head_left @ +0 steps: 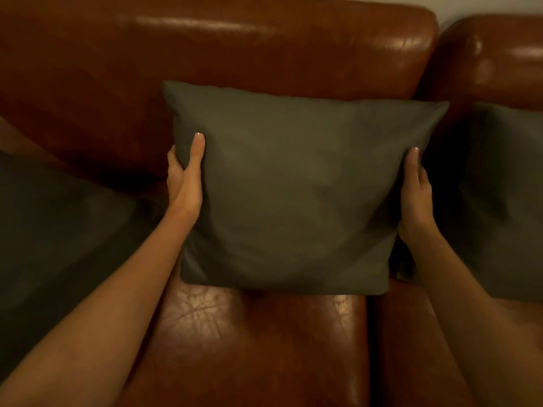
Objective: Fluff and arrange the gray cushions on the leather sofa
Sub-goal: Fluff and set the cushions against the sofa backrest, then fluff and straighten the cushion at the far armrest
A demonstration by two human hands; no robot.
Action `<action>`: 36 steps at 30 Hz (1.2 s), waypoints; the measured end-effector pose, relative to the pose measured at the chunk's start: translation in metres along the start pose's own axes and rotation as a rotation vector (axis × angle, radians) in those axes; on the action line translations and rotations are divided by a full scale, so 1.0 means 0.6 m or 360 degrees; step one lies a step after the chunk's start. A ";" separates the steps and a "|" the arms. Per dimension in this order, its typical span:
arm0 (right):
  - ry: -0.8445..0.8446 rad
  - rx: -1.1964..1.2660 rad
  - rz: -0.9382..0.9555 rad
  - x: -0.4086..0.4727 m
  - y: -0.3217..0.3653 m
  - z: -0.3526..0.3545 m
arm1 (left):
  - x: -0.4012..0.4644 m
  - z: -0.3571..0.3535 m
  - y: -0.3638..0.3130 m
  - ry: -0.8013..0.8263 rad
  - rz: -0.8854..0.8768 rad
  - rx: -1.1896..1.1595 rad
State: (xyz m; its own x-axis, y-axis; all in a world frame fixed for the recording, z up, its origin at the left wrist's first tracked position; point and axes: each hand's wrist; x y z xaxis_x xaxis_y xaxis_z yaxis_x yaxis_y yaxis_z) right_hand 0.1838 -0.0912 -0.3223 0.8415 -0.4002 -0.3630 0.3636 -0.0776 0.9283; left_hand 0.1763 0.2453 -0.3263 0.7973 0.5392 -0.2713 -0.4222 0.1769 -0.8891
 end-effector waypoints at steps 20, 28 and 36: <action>-0.0086 -0.0186 0.0172 -0.010 0.031 -0.014 | -0.011 0.038 -0.027 0.0153 0.0086 0.0233; -0.0147 -0.0404 0.0871 -0.106 0.093 -0.062 | -0.078 0.143 -0.067 0.0149 -0.0019 0.0541; 0.0663 -0.0643 0.1040 -0.247 0.128 -0.187 | -0.198 0.292 -0.066 -0.0025 -0.0199 0.0497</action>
State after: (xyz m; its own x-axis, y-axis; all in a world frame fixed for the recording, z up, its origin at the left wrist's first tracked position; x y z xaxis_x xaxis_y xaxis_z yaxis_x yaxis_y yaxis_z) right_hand 0.1318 0.0646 -0.2060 0.9798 0.1211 0.1592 -0.1955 0.4123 0.8898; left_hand 0.0227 0.3186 -0.1942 0.8455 0.5097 -0.1594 -0.4353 0.4848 -0.7586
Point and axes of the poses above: each hand's wrist, its own x-axis towards the middle knuckle, its own z-axis out of the back of the hand, y = z × x, and after that the axes turned 8 degrees about x, right-handed
